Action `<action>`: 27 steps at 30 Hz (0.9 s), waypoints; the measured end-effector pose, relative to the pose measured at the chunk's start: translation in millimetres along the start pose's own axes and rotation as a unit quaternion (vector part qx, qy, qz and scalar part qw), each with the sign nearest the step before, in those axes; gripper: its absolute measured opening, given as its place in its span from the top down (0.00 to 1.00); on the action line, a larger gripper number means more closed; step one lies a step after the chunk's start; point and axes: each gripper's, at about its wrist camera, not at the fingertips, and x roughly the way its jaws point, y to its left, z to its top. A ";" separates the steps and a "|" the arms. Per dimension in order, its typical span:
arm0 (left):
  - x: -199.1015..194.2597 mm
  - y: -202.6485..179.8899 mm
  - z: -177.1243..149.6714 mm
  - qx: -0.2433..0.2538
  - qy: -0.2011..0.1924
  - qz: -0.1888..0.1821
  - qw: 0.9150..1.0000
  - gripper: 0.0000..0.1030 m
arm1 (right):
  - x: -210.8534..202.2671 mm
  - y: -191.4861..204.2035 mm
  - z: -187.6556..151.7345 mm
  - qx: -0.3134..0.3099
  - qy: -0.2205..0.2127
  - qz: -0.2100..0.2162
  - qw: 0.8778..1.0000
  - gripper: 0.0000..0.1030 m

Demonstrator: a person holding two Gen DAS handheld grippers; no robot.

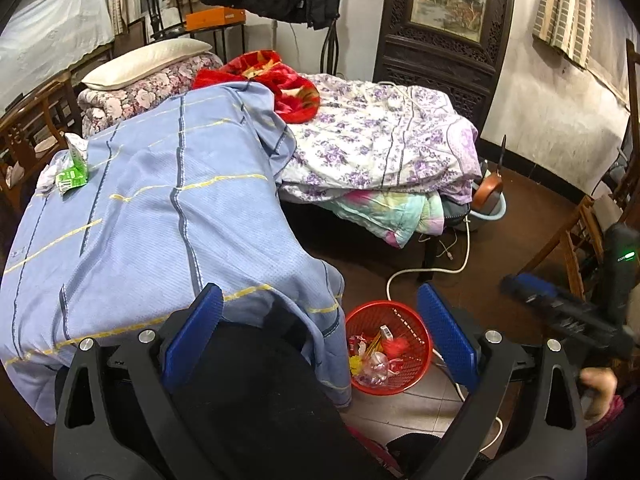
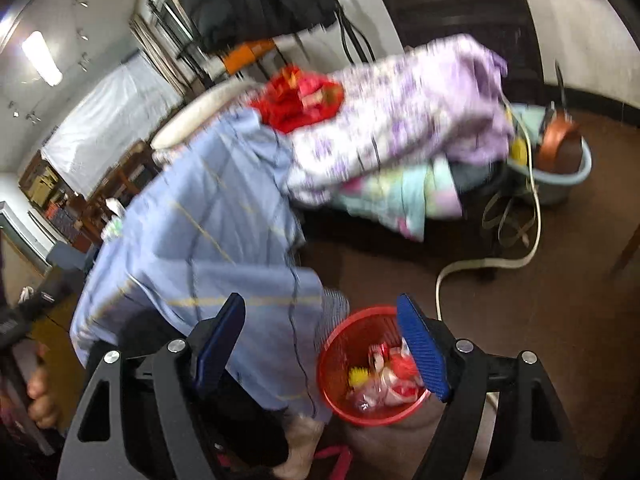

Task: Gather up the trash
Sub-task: 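Move both tools back over the bed toward the white bag and tea packet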

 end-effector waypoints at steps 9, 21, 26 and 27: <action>-32.8 3.1 -0.5 0.008 -0.039 0.016 0.999 0.09 | -27.9 44.4 15.6 -0.044 -0.030 0.034 0.998 0.25; -84.1 54.8 -14.2 -0.035 -0.101 0.039 0.994 0.07 | -37.3 132.6 32.2 -0.103 -0.038 0.071 0.991 0.23; -97.3 83.0 -23.0 -0.056 -0.118 0.054 0.990 0.07 | -30.7 189.6 30.3 -0.145 -0.032 0.085 0.985 0.21; -99.6 89.8 -25.2 -0.060 -0.123 0.058 0.989 0.07 | -29.1 199.0 29.2 -0.152 -0.031 0.087 0.984 0.21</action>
